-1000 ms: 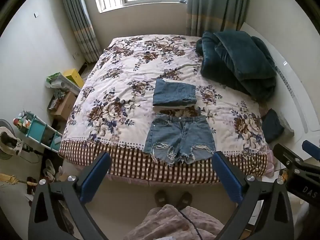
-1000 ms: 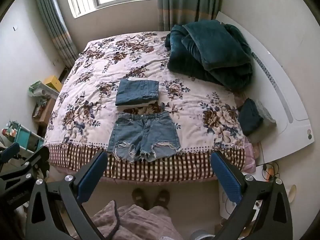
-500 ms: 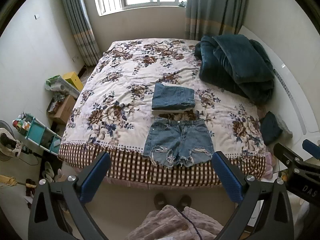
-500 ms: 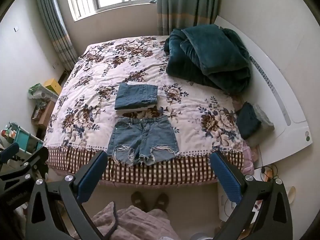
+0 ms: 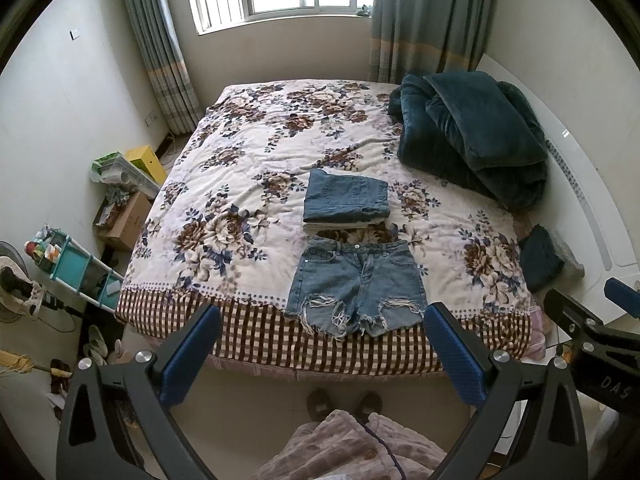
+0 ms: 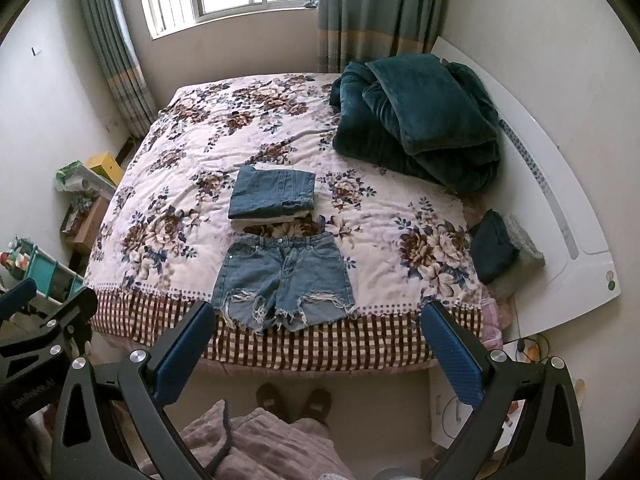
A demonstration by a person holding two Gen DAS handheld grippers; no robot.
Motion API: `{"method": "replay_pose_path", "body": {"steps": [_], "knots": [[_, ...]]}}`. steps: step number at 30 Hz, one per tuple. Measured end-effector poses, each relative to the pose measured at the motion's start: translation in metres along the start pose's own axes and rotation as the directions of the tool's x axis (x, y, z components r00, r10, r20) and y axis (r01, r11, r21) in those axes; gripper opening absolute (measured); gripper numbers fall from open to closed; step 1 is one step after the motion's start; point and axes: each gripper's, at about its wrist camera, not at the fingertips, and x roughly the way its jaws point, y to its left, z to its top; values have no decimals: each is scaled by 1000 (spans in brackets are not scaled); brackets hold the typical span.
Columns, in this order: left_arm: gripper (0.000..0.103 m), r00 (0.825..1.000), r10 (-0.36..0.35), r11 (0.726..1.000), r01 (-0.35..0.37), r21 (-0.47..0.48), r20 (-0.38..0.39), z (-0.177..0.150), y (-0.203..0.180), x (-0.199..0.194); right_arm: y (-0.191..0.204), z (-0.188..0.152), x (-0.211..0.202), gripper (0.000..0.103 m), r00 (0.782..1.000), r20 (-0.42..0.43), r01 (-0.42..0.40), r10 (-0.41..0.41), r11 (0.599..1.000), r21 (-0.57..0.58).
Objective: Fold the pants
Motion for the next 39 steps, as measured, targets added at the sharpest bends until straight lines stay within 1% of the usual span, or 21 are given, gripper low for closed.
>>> {"method": "replay_pose_path", "body": {"steps": [13,27,39], "knots": [[103,1000,17,1000,-17,-5,14,8,4,-3,1,3,0,103,1000,-2,-2,2,1000,-5],[103,999,19,1000,-19,-7,27,4,14,-7,3,3,-2,103,1000,3,-2,2,1000,-9],[103,999,21,1000,-21,-4,27,3,13,-6,5,2,-4,103,1000,5,-4,4,1000,-10]]}}
